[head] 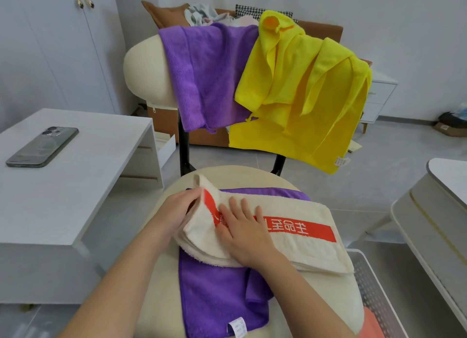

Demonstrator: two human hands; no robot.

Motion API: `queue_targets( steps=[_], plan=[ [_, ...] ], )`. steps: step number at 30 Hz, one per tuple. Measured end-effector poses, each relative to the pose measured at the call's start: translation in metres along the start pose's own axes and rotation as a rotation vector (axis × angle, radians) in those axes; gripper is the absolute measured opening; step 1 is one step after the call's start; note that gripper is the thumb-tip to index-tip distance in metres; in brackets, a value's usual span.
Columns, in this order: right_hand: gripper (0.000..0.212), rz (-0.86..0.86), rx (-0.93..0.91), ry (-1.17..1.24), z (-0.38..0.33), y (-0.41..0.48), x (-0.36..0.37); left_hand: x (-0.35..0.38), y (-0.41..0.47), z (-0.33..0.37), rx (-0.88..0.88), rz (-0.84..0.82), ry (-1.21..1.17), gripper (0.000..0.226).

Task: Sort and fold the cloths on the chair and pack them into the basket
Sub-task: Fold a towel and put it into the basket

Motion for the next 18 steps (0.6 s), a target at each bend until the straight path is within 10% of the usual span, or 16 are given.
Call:
queue_targets(
  steps=[7,13,18],
  plan=[
    [0.054,-0.138,0.760,1.826,-0.007,-0.006,-0.023,0.059,-0.031,0.007,0.053,-0.408,-0.317,0.037],
    [0.025,-0.061,0.995,1.685,0.039,-0.019,-0.020,0.090,-0.043,0.017,-0.112,-0.442,-0.670,0.054],
    [0.032,-0.037,1.018,1.544,0.061,-0.020,-0.021,0.086,-0.038,0.026,0.445,-0.157,-0.044,0.047]
  ],
)
Point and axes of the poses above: each hand's wrist, its own y-axis towards the middle knuckle, its own x-axis out of the palm, z = x × y, the point moved 8 cm from there along y, towards the middle knuckle, and after that the axes turned 15 degrees about z, right-handed, at the moved point
